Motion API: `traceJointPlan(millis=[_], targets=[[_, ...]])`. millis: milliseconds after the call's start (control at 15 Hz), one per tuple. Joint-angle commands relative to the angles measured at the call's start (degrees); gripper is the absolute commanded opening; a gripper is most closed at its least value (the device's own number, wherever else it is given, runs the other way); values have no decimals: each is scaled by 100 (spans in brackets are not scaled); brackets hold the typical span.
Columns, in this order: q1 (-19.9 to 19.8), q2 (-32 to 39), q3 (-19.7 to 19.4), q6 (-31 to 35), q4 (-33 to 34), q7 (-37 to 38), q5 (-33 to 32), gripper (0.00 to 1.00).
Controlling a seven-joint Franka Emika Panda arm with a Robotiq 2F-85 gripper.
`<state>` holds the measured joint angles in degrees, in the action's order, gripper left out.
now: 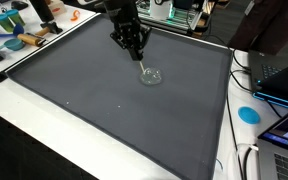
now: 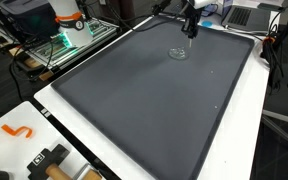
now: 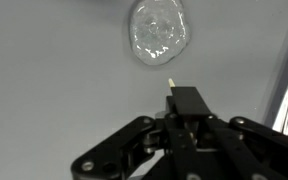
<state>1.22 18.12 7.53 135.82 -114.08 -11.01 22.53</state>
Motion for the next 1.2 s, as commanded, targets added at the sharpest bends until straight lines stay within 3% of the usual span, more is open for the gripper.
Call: traceJointPlan(millis=[0,1133], targets=[[-243,-336,172,172,-488,-579,627,3],[-260,-906,50,375,-1286,-1946,2068,3]])
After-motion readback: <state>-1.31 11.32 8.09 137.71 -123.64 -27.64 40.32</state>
